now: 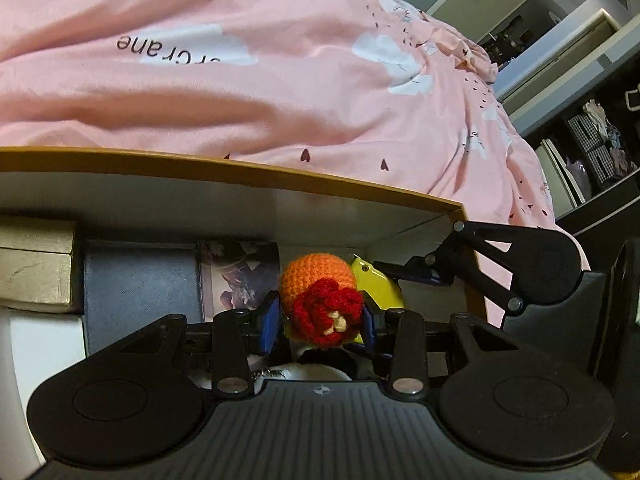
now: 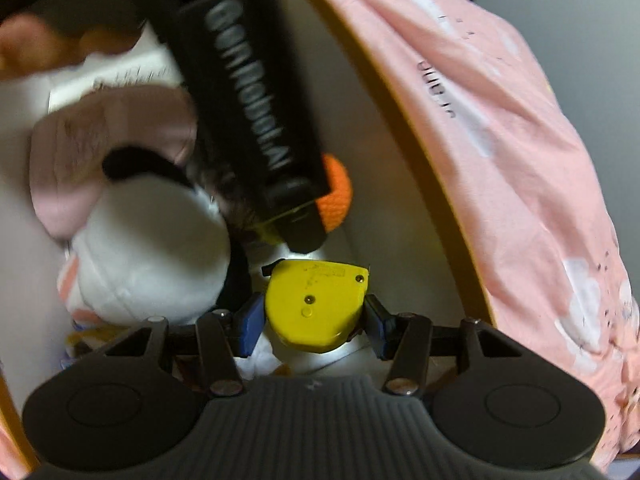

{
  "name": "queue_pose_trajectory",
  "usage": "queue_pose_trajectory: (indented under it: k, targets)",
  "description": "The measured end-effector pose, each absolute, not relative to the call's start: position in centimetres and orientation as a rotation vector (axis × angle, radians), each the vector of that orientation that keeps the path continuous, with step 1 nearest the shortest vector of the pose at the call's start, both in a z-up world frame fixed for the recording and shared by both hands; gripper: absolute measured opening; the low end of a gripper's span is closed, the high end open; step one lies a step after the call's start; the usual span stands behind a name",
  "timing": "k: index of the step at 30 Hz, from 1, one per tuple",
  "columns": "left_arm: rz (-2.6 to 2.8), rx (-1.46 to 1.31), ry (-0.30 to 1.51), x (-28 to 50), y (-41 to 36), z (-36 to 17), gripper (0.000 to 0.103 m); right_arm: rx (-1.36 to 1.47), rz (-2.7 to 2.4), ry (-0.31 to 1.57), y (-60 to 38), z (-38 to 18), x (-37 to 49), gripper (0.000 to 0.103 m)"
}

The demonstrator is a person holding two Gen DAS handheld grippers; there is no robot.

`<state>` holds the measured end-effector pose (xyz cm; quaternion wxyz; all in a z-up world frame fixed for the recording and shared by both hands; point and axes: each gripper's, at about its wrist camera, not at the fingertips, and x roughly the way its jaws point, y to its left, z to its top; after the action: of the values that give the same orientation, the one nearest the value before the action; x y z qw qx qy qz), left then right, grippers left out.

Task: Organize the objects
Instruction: 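Lift both objects and carry them over the orange box, then lower the ball and yellow case into the box and open both grippers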

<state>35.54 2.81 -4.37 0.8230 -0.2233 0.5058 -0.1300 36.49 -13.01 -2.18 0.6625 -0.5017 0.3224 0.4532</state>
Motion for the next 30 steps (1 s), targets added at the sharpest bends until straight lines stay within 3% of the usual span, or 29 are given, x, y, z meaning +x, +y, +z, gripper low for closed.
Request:
queue_pose_trajectory:
  k: [13,30]
  targets:
    - [-0.264,-0.499,1.102,36.2,2.3,-5.0,0.045,-1.251,1.018,0.685,-14.1,-2.5,35.9,0.056]
    - [-0.191,-0.423,1.148,37.8,-0.2,-5.8,0.045,-1.048,1.002,0.661,-17.4,1.5,35.4,0.054]
